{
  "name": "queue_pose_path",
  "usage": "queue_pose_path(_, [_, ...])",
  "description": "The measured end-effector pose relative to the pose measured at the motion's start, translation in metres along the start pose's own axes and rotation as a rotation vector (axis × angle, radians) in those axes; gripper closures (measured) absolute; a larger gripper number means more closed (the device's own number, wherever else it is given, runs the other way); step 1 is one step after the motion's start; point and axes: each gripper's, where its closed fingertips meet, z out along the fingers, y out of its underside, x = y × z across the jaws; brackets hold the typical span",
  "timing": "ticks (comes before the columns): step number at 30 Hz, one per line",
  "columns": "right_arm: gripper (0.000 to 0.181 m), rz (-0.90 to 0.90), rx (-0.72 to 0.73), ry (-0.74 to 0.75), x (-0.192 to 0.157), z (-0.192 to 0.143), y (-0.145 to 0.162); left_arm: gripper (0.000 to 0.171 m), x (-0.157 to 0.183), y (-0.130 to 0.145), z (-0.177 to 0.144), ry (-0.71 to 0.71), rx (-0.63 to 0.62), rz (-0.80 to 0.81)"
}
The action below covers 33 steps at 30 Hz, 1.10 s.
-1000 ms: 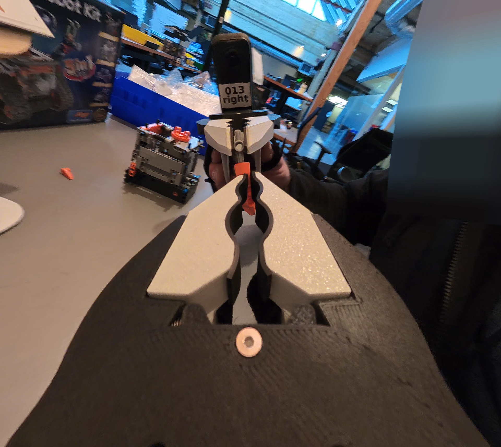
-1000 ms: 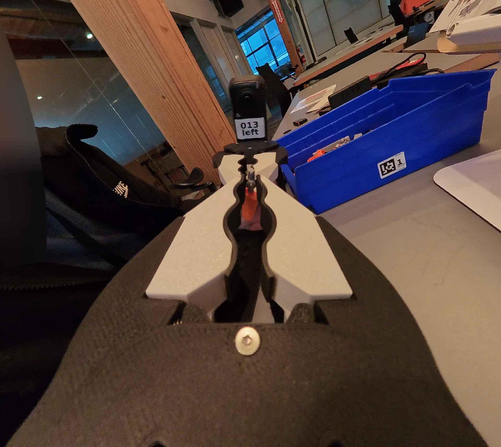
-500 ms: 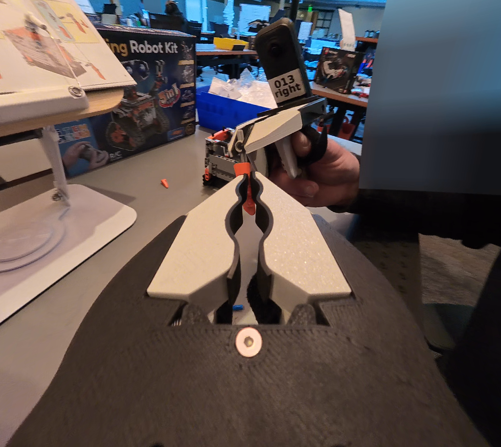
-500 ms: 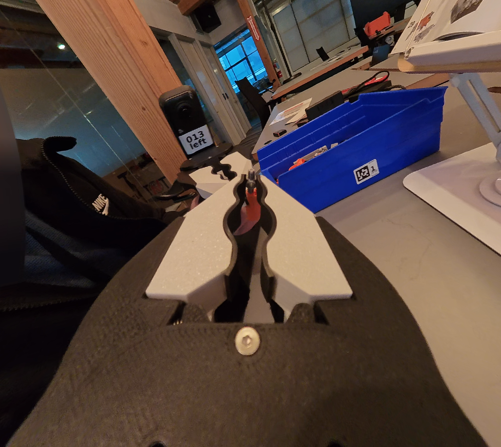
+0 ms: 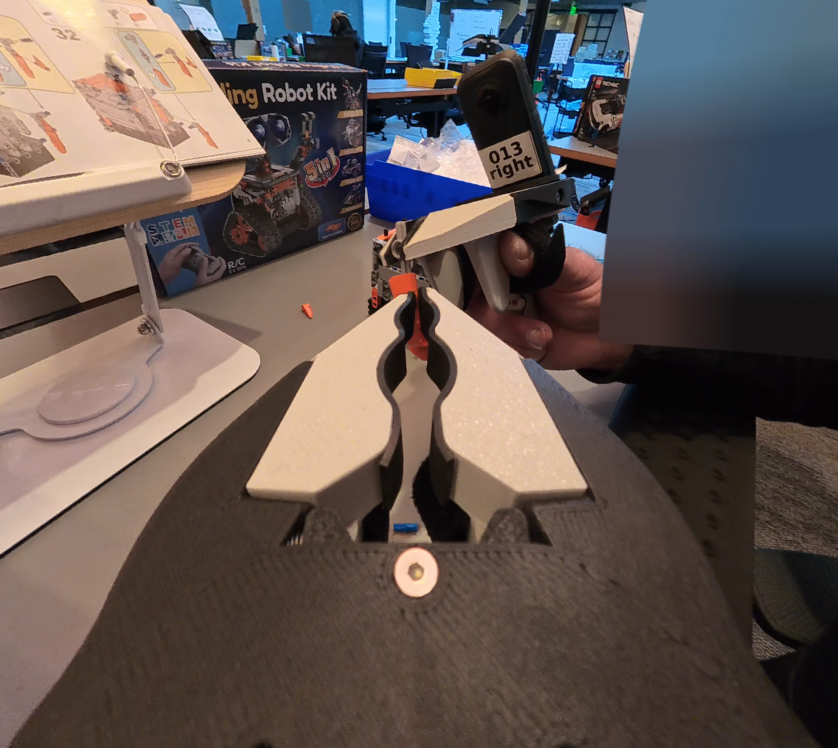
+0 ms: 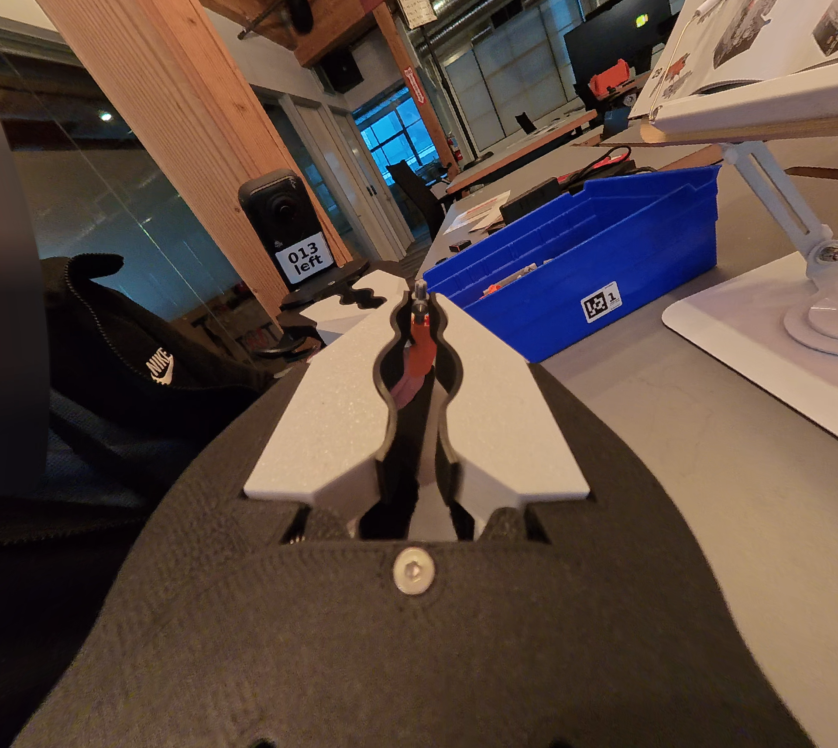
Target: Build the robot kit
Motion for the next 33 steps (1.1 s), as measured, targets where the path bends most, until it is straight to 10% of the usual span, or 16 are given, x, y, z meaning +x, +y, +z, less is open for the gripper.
queue_pose_path(33, [0.176,0.142,-0.1,-0.125,-0.006,-0.004,0.005,0.171,0.012,0.002,0.0,-0.032,-0.046,0.213])
